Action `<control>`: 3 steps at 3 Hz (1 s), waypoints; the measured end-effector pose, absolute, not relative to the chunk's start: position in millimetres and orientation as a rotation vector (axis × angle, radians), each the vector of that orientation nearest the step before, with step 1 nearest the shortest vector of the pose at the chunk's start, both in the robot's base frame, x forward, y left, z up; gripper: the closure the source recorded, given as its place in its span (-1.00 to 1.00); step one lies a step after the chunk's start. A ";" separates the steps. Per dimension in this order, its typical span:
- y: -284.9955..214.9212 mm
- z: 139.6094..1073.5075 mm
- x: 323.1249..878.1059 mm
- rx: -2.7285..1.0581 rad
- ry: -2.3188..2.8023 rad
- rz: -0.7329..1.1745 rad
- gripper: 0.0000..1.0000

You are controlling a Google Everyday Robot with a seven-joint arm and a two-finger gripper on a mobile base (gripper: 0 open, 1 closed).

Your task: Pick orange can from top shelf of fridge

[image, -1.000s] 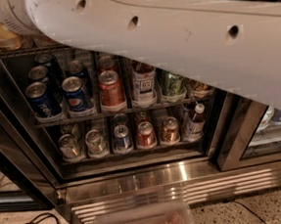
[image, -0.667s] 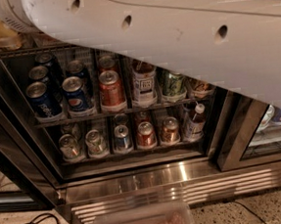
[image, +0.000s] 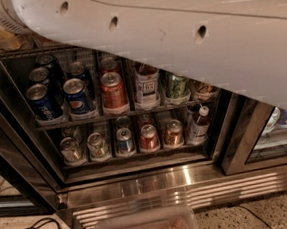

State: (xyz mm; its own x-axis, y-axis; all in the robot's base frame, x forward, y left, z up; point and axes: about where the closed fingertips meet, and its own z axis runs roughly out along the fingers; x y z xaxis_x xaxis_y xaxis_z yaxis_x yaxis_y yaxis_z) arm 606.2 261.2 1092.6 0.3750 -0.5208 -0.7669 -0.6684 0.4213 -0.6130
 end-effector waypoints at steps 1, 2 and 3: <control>269.2 1091.7 608.3 -1.228 1.271 0.138 -0.22; 271.1 1092.0 608.2 -1.216 1.277 0.146 0.14; 268.9 1095.8 605.4 -1.196 1.284 0.150 0.61</control>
Offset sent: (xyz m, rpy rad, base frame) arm 0.0028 0.0146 -0.0055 0.0238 0.0253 -0.0111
